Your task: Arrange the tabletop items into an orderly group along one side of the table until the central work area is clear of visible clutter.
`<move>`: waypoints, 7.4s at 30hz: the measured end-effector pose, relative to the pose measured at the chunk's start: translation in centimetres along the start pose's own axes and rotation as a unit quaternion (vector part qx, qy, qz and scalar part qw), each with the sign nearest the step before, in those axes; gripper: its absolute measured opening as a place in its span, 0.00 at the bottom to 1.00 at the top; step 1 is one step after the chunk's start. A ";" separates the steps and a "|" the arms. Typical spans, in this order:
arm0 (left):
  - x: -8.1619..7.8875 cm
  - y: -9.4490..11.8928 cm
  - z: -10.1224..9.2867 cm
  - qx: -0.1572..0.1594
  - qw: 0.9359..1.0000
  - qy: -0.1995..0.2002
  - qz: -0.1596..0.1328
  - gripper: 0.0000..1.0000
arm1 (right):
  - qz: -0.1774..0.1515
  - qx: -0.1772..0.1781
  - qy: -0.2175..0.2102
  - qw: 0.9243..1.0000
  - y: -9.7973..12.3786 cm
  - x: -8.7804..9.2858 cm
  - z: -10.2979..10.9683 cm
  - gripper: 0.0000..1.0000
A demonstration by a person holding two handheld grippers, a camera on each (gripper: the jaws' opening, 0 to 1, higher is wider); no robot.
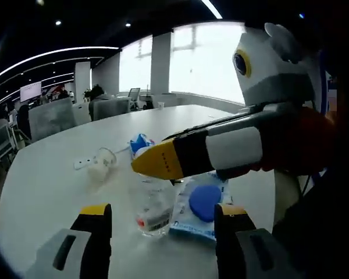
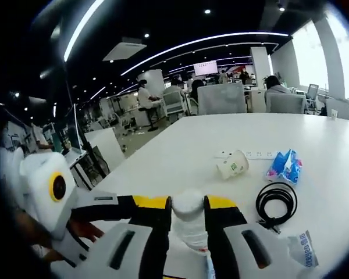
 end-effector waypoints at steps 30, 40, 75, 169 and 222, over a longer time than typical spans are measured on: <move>-1.4 -0.3 -0.5 -0.030 0.999 0.013 -0.015 0.64 | -0.023 -0.015 0.044 0.999 8.2 3.7 -7.2 0.62; -2.5 -1.2 -0.1 -0.043 0.998 0.023 -0.026 0.57 | 0.000 -0.016 0.061 0.998 9.5 6.6 -9.1 0.80; -4.0 -2.5 -0.2 -0.191 0.978 0.031 -0.079 0.23 | 0.075 -0.003 0.072 0.995 10.8 13.3 -13.4 0.95; -9.6 -2.3 13.1 -0.023 0.999 0.005 -0.024 0.19 | 0.071 0.068 0.057 0.993 9.7 11.7 -12.3 0.90; -8.4 -2.4 13.1 -0.035 0.999 -0.013 -0.034 0.30 | 0.072 0.073 0.042 0.994 8.4 12.0 -13.3 0.90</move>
Point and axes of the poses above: the point that each gripper's makers call its tool centre point, and the gripper's own axes: y roughly backward along the fingers, z roughly to its left, x roughly out of its underside, the point moved 4 cm from there along y, roughly backward along the fingers, and after that the axes turned 14 degrees about y, right-handed, at the moved point
